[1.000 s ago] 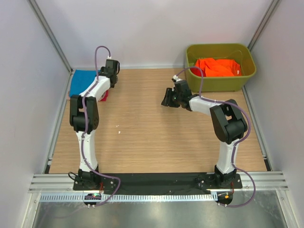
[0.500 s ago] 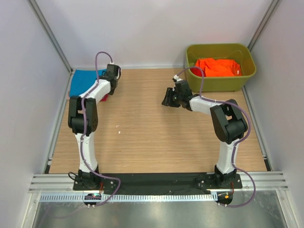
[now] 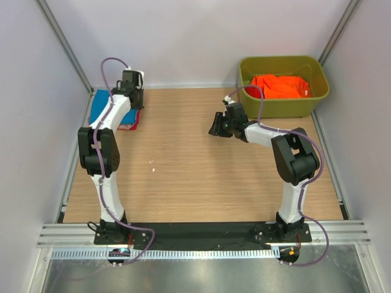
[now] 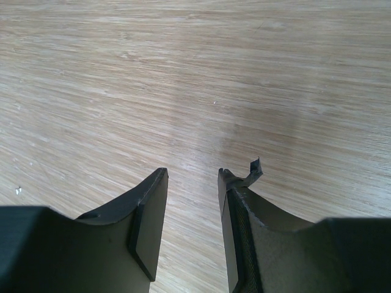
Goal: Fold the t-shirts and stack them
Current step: Neatly place the folded tshirt to the corner
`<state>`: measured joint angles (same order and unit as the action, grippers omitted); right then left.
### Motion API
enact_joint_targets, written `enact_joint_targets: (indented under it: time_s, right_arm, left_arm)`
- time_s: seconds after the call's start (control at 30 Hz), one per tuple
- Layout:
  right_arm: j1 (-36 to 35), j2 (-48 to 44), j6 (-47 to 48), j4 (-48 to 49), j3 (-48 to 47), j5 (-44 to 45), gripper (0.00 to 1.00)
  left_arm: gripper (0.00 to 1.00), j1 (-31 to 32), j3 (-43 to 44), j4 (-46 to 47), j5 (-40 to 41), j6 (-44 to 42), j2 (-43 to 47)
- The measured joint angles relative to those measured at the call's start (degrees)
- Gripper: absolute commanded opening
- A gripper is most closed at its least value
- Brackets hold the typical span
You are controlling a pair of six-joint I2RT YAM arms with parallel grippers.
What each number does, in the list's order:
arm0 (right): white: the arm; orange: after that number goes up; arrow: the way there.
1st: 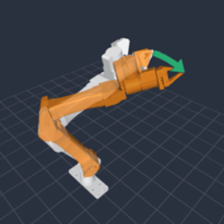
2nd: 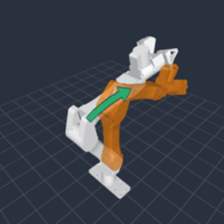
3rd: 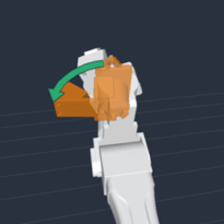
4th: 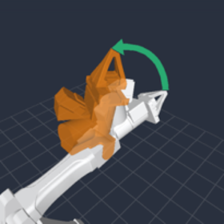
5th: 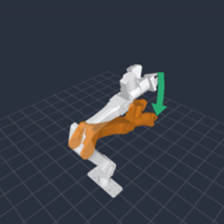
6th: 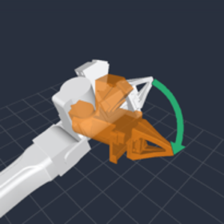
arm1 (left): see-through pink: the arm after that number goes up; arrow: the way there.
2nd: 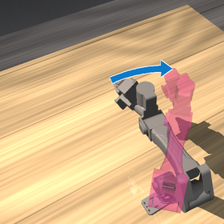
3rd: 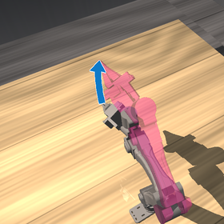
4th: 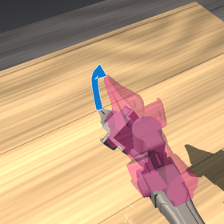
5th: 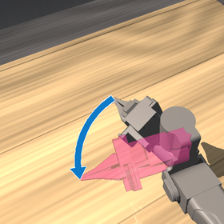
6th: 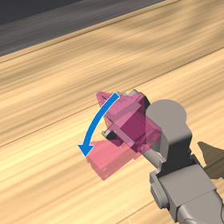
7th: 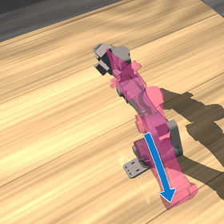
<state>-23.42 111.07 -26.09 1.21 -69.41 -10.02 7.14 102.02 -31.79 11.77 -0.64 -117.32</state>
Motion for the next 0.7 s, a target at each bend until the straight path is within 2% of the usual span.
enact_joint_targets:
  time_s: [0.07, 0.1, 0.4, 0.47, 0.53, 0.7]
  right_arm:
    - [0.0, -0.04, 0.0, 0.02, 0.04, 0.0, 0.45]
    - [0.0, -0.04, 0.0, 0.0, 0.04, 0.0, 0.46]
    - [0.0, -0.15, -0.02, 0.0, 0.13, -0.04, 0.45]
    - [0.02, -0.42, -0.02, -0.07, 0.35, -0.04, 0.45]
    - [0.04, -0.96, -0.02, -0.13, 0.59, -0.2, 0.46]
    - [0.04, -4.13, 0.09, -2.14, 0.33, -0.44, 0.48]
  left_arm:
    - [0.11, -1.73, 0.83, -0.42, -1.09, 2.34, -0.81]
    - [0.1, -2.51, 0.85, -0.61, -1.53, 3.48, -1.22]
    - [0.1, -4.2, -0.94, -2.08, -4.85, 7.93, -6.14]
    - [0.12, -3.93, -1.03, -2.58, -5.4, 8.11, -6.36]
    - [0.2, -3.82, -0.28, -3.54, -5.66, 8.28, -6.36]
    - [0.3, -3.54, 5.03, -7.8, -8.02, 9.57, -4.92]
